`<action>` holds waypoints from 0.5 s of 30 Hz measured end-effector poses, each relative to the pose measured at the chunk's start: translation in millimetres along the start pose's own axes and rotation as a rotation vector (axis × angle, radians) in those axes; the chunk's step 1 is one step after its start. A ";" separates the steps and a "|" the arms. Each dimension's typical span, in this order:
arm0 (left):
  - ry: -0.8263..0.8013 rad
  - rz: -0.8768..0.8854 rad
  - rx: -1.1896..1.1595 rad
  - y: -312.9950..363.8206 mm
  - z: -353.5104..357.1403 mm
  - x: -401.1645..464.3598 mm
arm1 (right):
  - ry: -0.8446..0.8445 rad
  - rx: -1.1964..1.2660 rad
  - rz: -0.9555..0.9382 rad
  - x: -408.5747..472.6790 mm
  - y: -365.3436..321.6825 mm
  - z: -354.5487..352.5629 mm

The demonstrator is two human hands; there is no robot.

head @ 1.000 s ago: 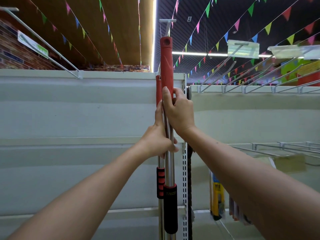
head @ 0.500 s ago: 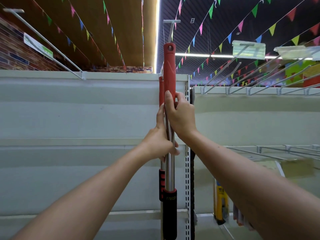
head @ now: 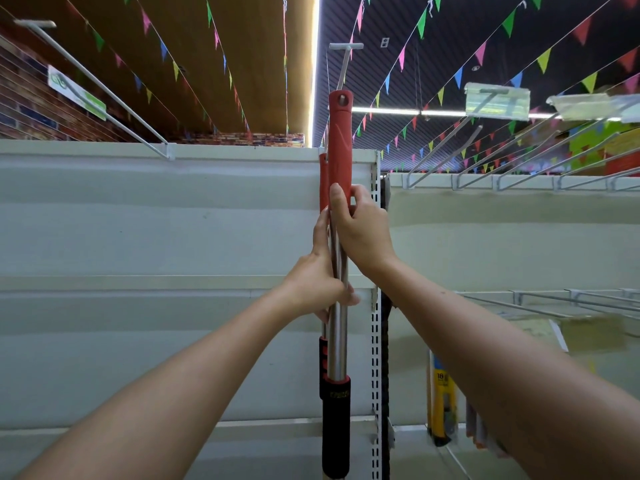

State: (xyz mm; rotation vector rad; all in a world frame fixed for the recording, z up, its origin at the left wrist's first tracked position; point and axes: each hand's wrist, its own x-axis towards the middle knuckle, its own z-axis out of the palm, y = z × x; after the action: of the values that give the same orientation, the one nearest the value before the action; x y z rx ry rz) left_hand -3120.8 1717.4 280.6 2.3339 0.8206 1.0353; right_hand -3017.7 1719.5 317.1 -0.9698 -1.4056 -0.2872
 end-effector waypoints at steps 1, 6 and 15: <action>0.003 0.006 -0.005 0.0 -0.2 -0.2 | -0.021 0.008 0.018 1.2 -2.1 -2.0; 0.019 0.004 0.014 -2.3 1.6 -0.9 | -0.031 0.282 0.126 34.9 -26.2 -12.8; 0.015 -0.046 0.056 -5.5 3.5 4.6 | -0.018 0.284 0.107 78.0 -45.8 -10.6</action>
State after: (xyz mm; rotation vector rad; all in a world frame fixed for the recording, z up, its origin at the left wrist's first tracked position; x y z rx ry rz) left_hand -3117.4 1723.9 277.5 2.3447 0.9159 1.0242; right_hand -3026.2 1712.7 407.5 -0.8104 -1.3626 0.0023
